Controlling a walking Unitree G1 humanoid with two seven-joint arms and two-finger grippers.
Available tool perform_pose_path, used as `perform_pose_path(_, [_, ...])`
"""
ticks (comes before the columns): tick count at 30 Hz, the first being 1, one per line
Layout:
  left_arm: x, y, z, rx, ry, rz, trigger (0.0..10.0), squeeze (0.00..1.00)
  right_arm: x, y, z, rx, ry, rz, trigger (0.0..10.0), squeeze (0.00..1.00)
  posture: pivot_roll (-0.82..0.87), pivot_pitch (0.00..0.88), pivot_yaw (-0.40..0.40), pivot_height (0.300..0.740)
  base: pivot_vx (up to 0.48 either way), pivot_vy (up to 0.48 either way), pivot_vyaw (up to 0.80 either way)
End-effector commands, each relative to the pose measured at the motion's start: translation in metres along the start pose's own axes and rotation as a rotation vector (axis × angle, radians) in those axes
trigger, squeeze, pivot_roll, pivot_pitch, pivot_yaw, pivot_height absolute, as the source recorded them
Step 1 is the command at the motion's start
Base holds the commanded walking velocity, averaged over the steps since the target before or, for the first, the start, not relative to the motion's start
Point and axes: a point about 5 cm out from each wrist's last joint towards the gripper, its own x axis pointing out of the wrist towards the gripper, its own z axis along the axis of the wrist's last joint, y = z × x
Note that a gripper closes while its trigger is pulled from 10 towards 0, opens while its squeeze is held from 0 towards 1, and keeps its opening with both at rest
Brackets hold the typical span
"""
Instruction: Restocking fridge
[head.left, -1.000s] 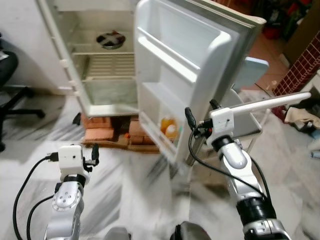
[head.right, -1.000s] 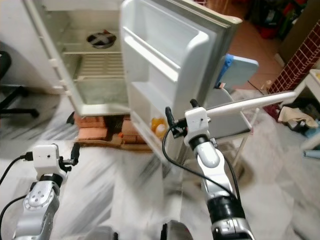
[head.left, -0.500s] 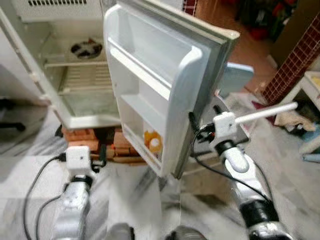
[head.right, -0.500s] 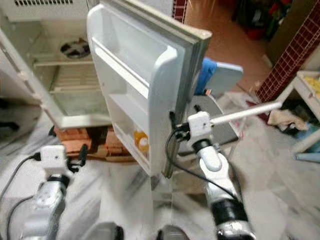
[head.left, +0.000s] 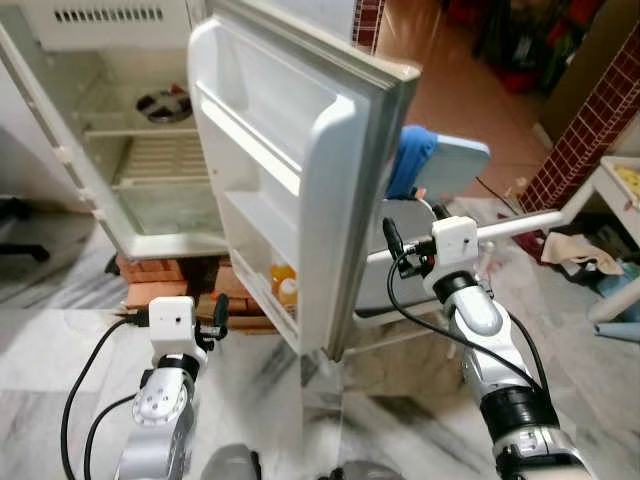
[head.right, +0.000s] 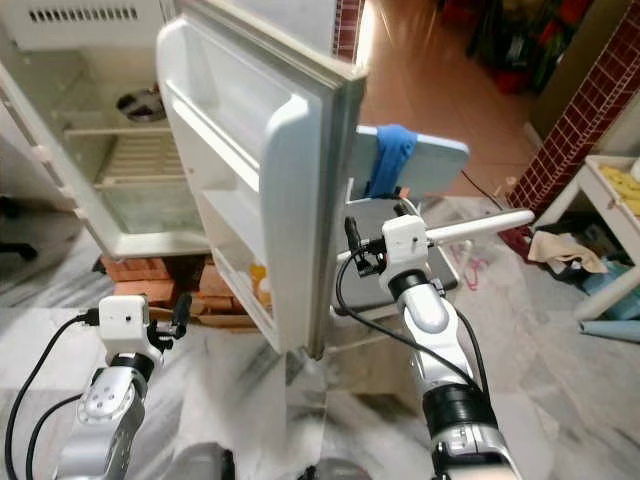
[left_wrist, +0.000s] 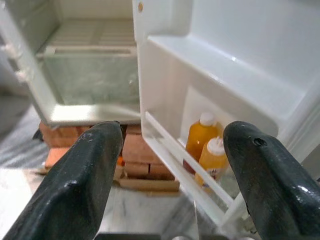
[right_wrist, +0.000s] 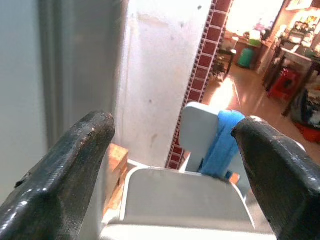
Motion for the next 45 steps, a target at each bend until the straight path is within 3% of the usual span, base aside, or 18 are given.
perform_pose_path(1, [-0.003,0.005,-0.001,-0.004,0.013,0.015,10.0,0.00,0.005,0.000,0.006,0.007,-0.026,0.007,10.0,0.00,0.12,0.063,-0.045,0.740,0.000,0.000,0.00])
perform_pose_path(13, [-0.003,0.004,-0.007,-0.085,0.063,0.039,10.0,0.00,0.035,0.030,0.036,0.229,-0.094,0.189,10.0,0.00,0.12,0.075,-0.039,0.740,0.000,0.000,0.00])
perform_pose_path(15, [-0.003,0.005,-0.008,-0.098,0.071,0.040,10.0,0.00,0.038,0.054,0.047,0.325,-0.112,0.320,10.0,0.00,0.13,0.075,-0.041,0.740,0.000,0.000,0.00])
perform_pose_path(16, [-0.003,0.005,-0.008,-0.098,0.071,0.040,10.0,0.00,0.038,0.054,0.047,0.325,-0.112,0.320,10.0,0.00,0.13,0.075,-0.041,0.740,0.000,0.000,0.00])
perform_pose_path(18, [-0.003,0.005,-0.008,-0.101,0.074,0.038,10.0,0.00,0.036,0.083,0.063,0.411,-0.141,0.482,10.0,0.00,0.13,0.075,-0.043,0.740,0.000,0.000,0.00])
perform_pose_path(19, [-0.003,0.005,-0.008,-0.101,0.074,0.038,10.0,0.00,0.036,0.083,0.063,0.411,-0.141,0.482,10.0,0.00,0.13,0.075,-0.043,0.740,0.000,0.000,0.00])
perform_pose_path(21, [-0.003,0.004,-0.008,-0.104,0.078,0.034,10.0,0.00,0.032,0.108,0.074,0.453,-0.152,0.602,10.0,0.00,0.13,0.076,-0.044,0.740,0.000,0.000,0.00])
perform_pose_path(22, [-0.003,0.004,-0.008,-0.104,0.078,0.034,10.0,0.00,0.032,0.108,0.074,0.453,-0.152,0.602,10.0,0.00,0.13,0.076,-0.044,0.740,0.000,0.000,0.00])
perform_pose_path(24, [-0.003,0.003,-0.008,-0.105,0.078,0.030,10.0,0.00,0.023,0.127,0.085,0.546,-0.152,0.737,10.0,0.00,0.14,0.077,-0.047,0.740,0.000,0.000,0.00])
perform_pose_path(27, [-0.003,0.003,-0.007,-0.109,0.077,0.029,10.0,0.00,0.004,0.139,0.098,0.647,-0.147,0.958,10.0,0.00,0.14,0.078,-0.051,0.740,0.000,0.000,0.00])
perform_pose_path(29, [-0.004,0.003,-0.007,-0.115,0.077,0.033,10.0,0.00,0.000,0.134,0.091,0.598,-0.134,0.947,10.0,0.00,0.14,0.080,-0.054,0.740,0.000,0.000,0.00])
perform_pose_path(32, [-0.005,0.003,-0.008,-0.123,0.079,0.033,10.0,0.00,0.006,0.114,0.055,0.443,-0.050,0.771,10.0,0.00,0.13,0.082,-0.055,0.740,0.000,0.000,0.00])
perform_pose_path(33, [-0.005,0.003,-0.008,-0.123,0.079,0.033,10.0,0.00,0.006,0.114,0.055,0.443,-0.050,0.771,10.0,0.00,0.13,0.082,-0.055,0.740,0.000,0.000,0.00])
perform_pose_path(35, [-0.004,0.003,-0.008,-0.134,0.087,0.031,10.0,0.00,0.006,0.096,0.032,0.354,0.012,0.644,10.0,0.00,0.13,0.083,-0.055,0.740,0.000,0.000,0.00])
perform_pose_path(36, [-0.004,0.004,-0.009,-0.144,0.094,0.032,10.0,0.00,0.004,0.078,0.013,0.284,0.064,0.508,10.0,0.00,0.13,0.083,-0.055,0.740,0.000,0.000,0.00])
perform_pose_path(40, [-0.004,0.004,-0.008,-0.132,0.087,0.026,10.0,0.00,-0.001,0.061,0.004,0.240,0.070,0.364,10.0,0.00,0.13,0.085,-0.053,0.740,0.000,0.000,0.00])
perform_pose_path(43, [-0.002,0.006,-0.002,-0.008,0.051,-0.008,10.0,0.00,-0.011,0.043,0.003,0.242,0.083,0.206,10.0,0.00,0.12,0.090,-0.051,0.740,0.000,0.000,0.00])
perform_pose_path(45, [-0.002,0.006,0.001,0.010,0.034,-0.007,10.0,0.00,-0.017,0.042,0.001,0.224,0.106,0.197,10.0,0.00,0.12,0.092,-0.053,0.740,0.000,0.255,0.00])
